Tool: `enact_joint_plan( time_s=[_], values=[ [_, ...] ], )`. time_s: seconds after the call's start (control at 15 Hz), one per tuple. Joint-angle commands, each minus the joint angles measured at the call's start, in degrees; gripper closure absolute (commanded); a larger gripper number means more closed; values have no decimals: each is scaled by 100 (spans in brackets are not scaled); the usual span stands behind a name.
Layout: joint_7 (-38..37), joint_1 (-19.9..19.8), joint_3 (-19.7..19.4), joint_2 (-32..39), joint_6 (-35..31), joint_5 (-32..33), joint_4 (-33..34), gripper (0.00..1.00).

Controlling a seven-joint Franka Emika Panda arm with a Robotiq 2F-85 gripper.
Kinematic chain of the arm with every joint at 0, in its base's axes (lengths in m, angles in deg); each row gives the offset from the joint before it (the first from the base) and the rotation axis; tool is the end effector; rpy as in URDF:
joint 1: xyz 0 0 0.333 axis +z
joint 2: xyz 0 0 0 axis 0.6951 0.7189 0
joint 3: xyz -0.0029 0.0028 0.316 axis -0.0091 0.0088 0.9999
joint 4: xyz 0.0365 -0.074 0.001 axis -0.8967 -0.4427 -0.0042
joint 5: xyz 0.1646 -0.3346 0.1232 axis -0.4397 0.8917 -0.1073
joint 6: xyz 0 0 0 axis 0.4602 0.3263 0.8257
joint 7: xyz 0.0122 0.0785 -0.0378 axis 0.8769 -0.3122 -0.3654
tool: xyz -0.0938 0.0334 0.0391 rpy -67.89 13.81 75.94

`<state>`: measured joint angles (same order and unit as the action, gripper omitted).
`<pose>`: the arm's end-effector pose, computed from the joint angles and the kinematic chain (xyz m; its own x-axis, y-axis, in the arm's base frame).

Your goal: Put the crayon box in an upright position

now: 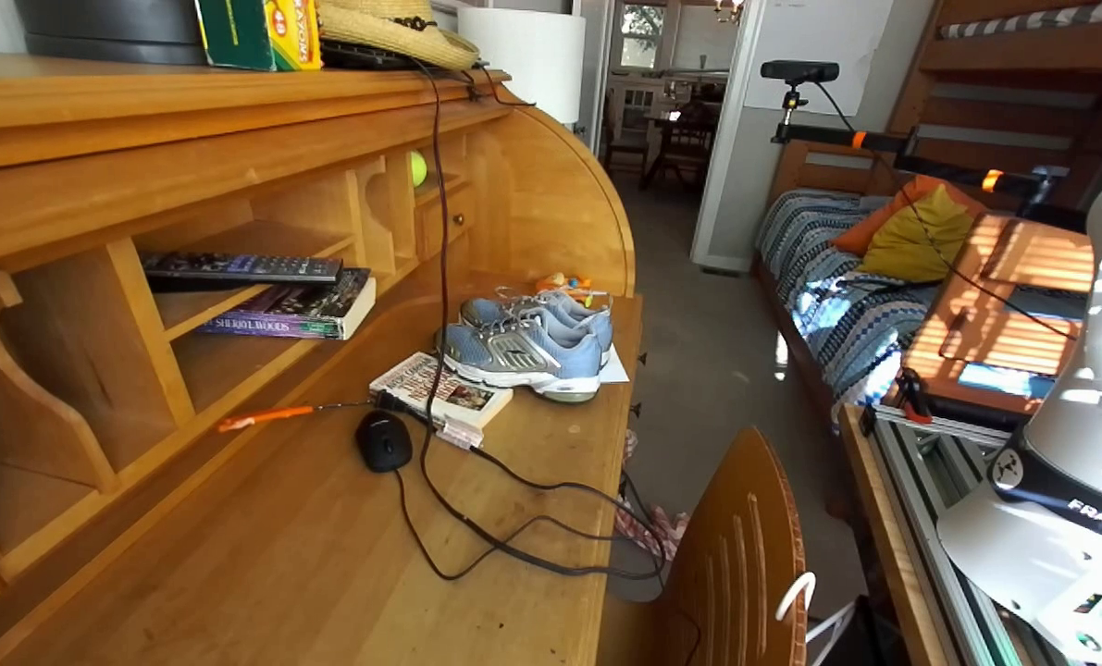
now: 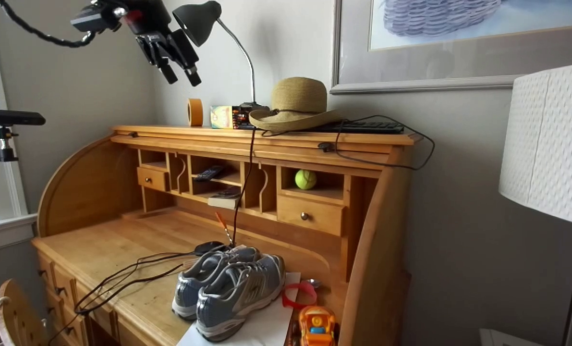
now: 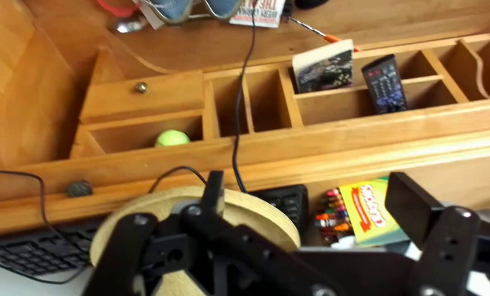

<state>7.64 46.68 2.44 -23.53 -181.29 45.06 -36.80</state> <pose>0.4540 -0.1397 0.6383 0.8188 -0.0288 0.5734 0.0441 -0.9926 -0.1129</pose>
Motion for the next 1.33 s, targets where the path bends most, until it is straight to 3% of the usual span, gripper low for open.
enact_joint_plan(
  time_s=[0.0,0.2,0.27,0.33,0.67,0.93,1.27],
  values=[
    [1231,430,-527,841,1101,-1223,1500,0],
    [2062,329,-790,1547,2053,-2404,2453,0],
    [2055,91,-723,1724,2201,-2358,2583,0],
    [1824,-60,-355,1228,1783,-2148,2066,0],
    [1945,-323,-278,1689,1947,-2376,2411,0],
    [1823,-605,-156,2634,2470,-3302,3322,0],
    [1339,-1153,328,3853,3197,-4395,4527,0]
  ],
)
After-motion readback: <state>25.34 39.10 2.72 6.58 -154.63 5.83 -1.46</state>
